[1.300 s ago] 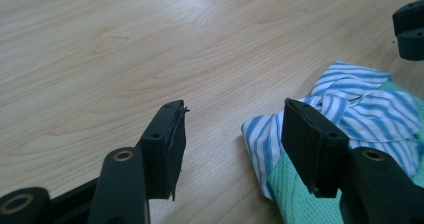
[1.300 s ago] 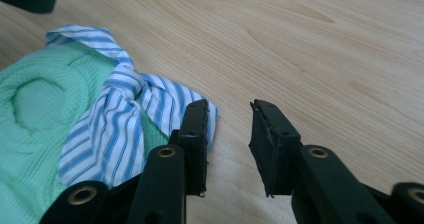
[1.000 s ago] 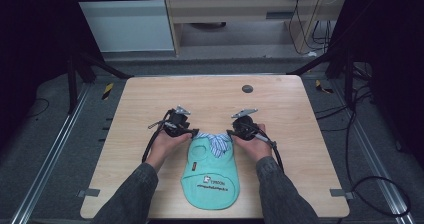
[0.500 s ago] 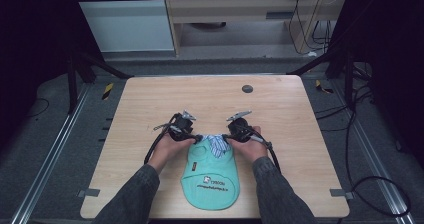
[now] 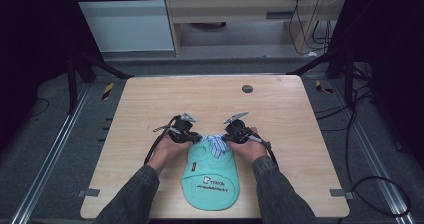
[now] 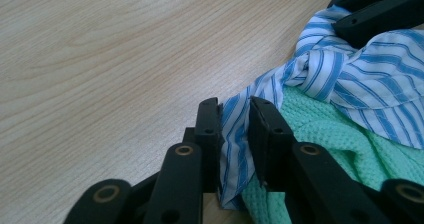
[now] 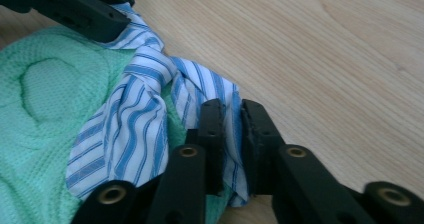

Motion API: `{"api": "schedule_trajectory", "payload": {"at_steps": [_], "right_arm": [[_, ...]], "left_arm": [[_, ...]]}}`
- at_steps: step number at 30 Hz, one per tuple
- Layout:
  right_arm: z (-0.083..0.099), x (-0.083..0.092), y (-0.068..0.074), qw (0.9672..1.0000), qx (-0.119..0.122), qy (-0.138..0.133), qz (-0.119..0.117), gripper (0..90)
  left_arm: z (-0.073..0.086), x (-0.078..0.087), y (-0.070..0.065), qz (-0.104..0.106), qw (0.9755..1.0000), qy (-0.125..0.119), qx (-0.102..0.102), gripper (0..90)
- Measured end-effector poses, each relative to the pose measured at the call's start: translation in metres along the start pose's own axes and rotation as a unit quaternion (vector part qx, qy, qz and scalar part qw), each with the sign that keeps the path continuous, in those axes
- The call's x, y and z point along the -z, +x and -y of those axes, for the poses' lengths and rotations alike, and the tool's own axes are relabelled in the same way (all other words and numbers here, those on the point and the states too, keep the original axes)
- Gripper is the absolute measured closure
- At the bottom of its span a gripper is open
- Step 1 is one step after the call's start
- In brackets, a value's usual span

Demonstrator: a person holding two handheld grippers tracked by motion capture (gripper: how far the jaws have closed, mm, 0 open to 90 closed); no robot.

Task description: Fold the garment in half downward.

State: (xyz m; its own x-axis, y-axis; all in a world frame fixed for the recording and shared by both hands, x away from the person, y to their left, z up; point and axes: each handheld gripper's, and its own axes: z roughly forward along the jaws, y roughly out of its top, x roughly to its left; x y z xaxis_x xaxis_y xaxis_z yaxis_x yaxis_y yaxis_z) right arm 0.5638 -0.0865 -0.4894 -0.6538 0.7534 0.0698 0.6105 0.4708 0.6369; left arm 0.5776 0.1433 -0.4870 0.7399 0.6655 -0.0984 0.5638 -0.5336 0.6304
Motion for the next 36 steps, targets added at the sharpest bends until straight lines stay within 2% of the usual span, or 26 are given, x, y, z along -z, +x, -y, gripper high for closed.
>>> {"api": "schedule_trajectory", "payload": {"at_steps": [5,14,17,19,31,36], "right_arm": [[-0.001,0.001,0.001,1.0000,0.008,0.001,-0.002,84.2],[-0.005,0.023,0.004,0.9993,0.033,-0.016,-0.005,84.4],[-0.009,0.031,0.006,0.9986,0.050,-0.017,-0.004,84.4],[-0.012,0.037,0.008,0.9983,0.056,-0.017,-0.003,84.4],[-0.021,0.067,0.018,0.9942,0.105,-0.021,0.002,84.4],[-0.022,0.073,0.015,0.9941,0.107,-0.020,0.000,84.4]], "left_arm": [[-0.001,0.002,-0.002,-0.005,1.0000,0.001,-0.006,85.5],[-0.010,0.023,-0.009,-0.005,0.9992,-0.013,-0.039,86.5],[-0.013,0.029,-0.012,-0.006,0.9986,-0.014,-0.050,86.6],[-0.015,0.033,-0.014,-0.004,0.9985,-0.021,-0.051,86.7],[-0.024,0.060,-0.028,-0.011,0.9958,-0.038,-0.082,86.8],[-0.029,0.059,-0.028,-0.004,0.9956,-0.037,-0.086,86.8]]}}
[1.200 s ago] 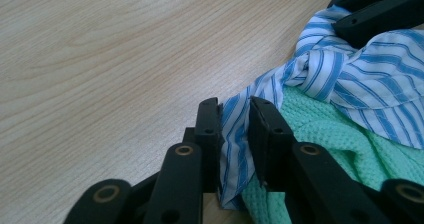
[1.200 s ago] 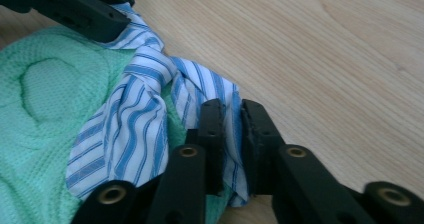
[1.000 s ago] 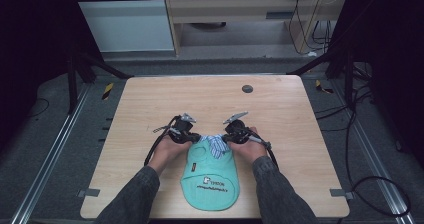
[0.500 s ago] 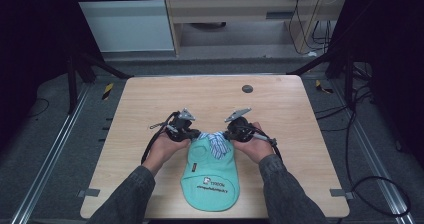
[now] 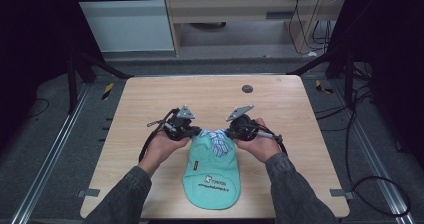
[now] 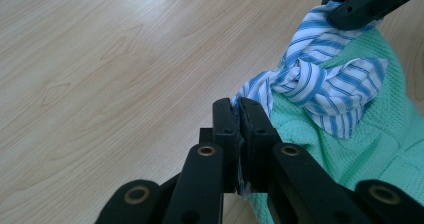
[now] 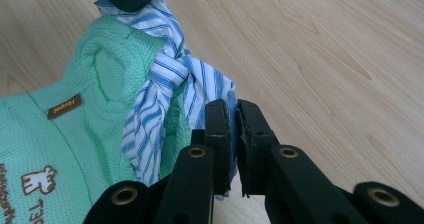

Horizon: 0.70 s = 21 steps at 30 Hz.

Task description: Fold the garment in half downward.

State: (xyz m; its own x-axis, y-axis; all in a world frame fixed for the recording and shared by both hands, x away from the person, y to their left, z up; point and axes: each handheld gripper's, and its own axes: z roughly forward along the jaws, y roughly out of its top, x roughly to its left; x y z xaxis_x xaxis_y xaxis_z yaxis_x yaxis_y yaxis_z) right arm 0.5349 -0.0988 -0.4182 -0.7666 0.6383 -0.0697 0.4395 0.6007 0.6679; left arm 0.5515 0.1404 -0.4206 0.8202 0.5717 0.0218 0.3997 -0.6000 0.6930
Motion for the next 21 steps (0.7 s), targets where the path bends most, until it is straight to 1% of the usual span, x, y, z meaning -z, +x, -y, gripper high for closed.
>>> {"api": "schedule_trajectory", "payload": {"at_steps": [4,5,6,10,11,13,14,18,21], "right_arm": [[0.000,0.002,-0.005,1.0000,0.002,0.001,-0.005,84.4],[0.000,0.002,-0.006,1.0000,0.006,0.002,-0.006,84.4],[0.000,0.003,-0.007,1.0000,0.005,0.001,-0.006,84.4],[-0.002,0.005,-0.013,0.9999,0.007,-0.002,-0.011,84.4],[-0.003,0.005,-0.014,0.9999,0.011,-0.002,-0.011,84.4],[-0.004,0.006,-0.017,0.9999,0.009,-0.003,-0.013,84.4],[-0.005,0.006,-0.018,0.9999,0.011,-0.002,-0.013,84.4],[-0.009,0.005,-0.024,0.9996,0.017,-0.001,-0.022,84.5],[-0.013,0.005,-0.027,0.9994,0.023,0.001,-0.024,84.5]], "left_arm": [[-0.004,-0.003,0.002,0.004,1.0000,0.002,-0.002,86.8],[-0.005,-0.004,0.002,0.005,1.0000,-0.003,0.000,86.8],[-0.006,-0.003,0.002,0.005,1.0000,0.001,-0.003,86.8],[-0.010,-0.003,0.004,0.005,1.0000,-0.002,-0.006,86.8],[-0.011,-0.003,0.005,0.006,0.9999,-0.004,-0.007,86.8],[-0.013,-0.003,0.007,0.008,0.9999,-0.007,-0.007,86.9],[-0.015,-0.002,0.008,0.009,0.9999,-0.004,-0.009,86.9],[-0.020,0.000,0.011,0.006,0.9998,-0.005,-0.017,86.9],[-0.023,0.002,0.012,0.005,0.9998,-0.009,-0.017,86.9]]}}
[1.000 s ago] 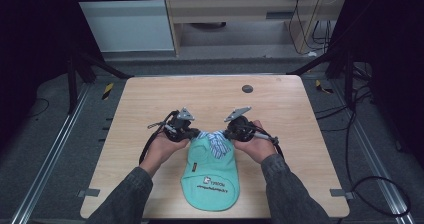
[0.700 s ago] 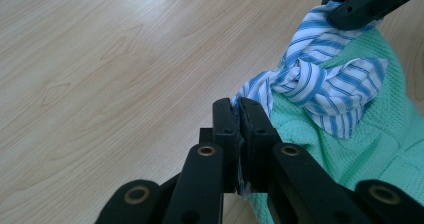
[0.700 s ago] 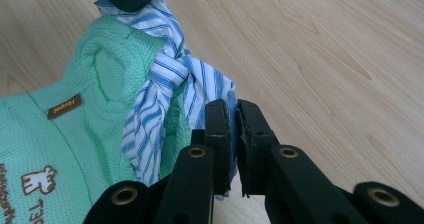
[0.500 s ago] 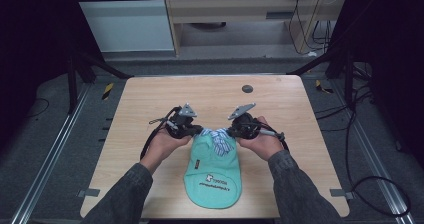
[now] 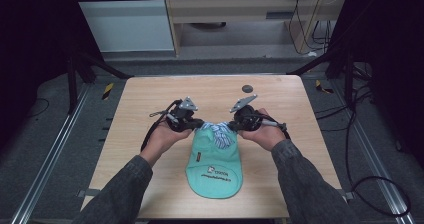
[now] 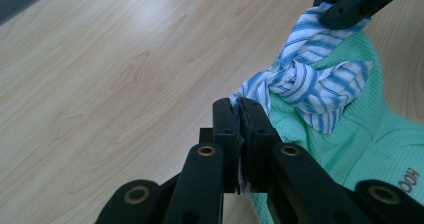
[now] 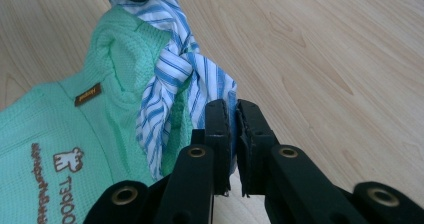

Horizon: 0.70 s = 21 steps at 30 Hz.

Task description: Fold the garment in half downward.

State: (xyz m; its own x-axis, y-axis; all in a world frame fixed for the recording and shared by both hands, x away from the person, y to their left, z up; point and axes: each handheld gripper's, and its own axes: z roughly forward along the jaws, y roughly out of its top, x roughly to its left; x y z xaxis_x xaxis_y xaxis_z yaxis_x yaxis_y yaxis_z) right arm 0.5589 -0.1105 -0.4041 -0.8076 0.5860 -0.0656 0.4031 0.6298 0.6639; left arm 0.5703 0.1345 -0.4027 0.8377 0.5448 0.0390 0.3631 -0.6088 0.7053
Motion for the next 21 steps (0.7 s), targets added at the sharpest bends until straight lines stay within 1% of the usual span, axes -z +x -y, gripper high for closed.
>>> {"api": "schedule_trajectory", "payload": {"at_steps": [3,5,8,14,20,21], "right_arm": [[-0.003,0.001,-0.002,1.0000,0.006,0.003,0.001,84.5],[-0.006,0.003,-0.003,0.9999,0.011,0.003,0.002,84.5],[-0.008,0.004,-0.004,1.0000,0.008,-0.002,0.001,84.5],[-0.010,0.004,-0.002,0.9999,0.014,-0.003,0.006,84.5],[-0.010,0.006,-0.008,0.9999,0.008,-0.009,0.006,84.5],[-0.011,0.007,-0.009,0.9999,0.009,-0.010,0.007,84.5]], "left_arm": [[-0.003,0.002,0.002,-0.002,0.9999,0.005,-0.009,86.9],[-0.004,0.003,0.003,-0.002,1.0000,0.002,-0.009,86.9],[-0.006,0.004,0.006,-0.004,1.0000,0.001,-0.007,86.9],[-0.009,0.003,0.008,-0.003,0.9999,0.000,-0.013,87.0],[-0.012,0.004,0.012,0.000,0.9998,-0.005,-0.017,87.0],[-0.014,0.004,0.012,-0.001,0.9998,-0.001,-0.021,87.0]]}}
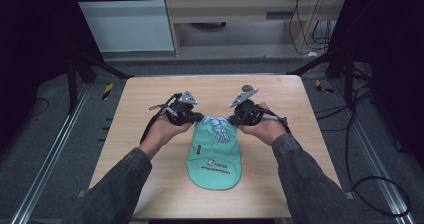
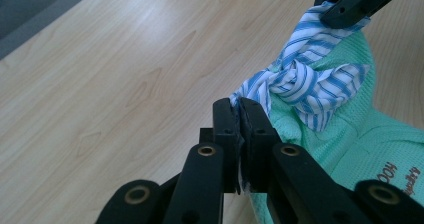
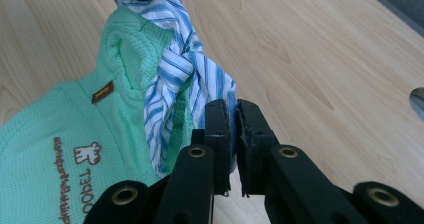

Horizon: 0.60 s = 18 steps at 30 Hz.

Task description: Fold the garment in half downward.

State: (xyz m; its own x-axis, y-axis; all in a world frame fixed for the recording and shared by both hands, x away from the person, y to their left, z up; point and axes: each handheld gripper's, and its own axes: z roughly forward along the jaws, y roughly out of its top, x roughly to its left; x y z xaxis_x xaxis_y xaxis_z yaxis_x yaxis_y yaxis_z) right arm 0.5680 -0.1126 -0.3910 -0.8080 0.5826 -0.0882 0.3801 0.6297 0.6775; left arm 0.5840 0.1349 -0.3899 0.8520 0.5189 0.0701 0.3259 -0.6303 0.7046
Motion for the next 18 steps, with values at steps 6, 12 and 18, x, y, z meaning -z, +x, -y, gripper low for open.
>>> {"api": "schedule_trajectory", "payload": {"at_steps": [6,12,18], "right_arm": [[-0.004,0.003,-0.006,0.9999,0.006,-0.003,0.009,84.5],[-0.006,0.010,0.003,0.9994,0.022,-0.002,0.028,84.5],[-0.007,0.016,0.012,0.9987,0.029,-0.012,0.040,84.5]], "left_arm": [[-0.007,0.004,-0.001,-0.006,0.9999,0.000,-0.009,87.0],[-0.013,0.008,-0.008,-0.022,0.9994,0.005,-0.025,87.0],[-0.009,0.014,-0.013,-0.033,0.9991,0.004,-0.028,87.1]]}}
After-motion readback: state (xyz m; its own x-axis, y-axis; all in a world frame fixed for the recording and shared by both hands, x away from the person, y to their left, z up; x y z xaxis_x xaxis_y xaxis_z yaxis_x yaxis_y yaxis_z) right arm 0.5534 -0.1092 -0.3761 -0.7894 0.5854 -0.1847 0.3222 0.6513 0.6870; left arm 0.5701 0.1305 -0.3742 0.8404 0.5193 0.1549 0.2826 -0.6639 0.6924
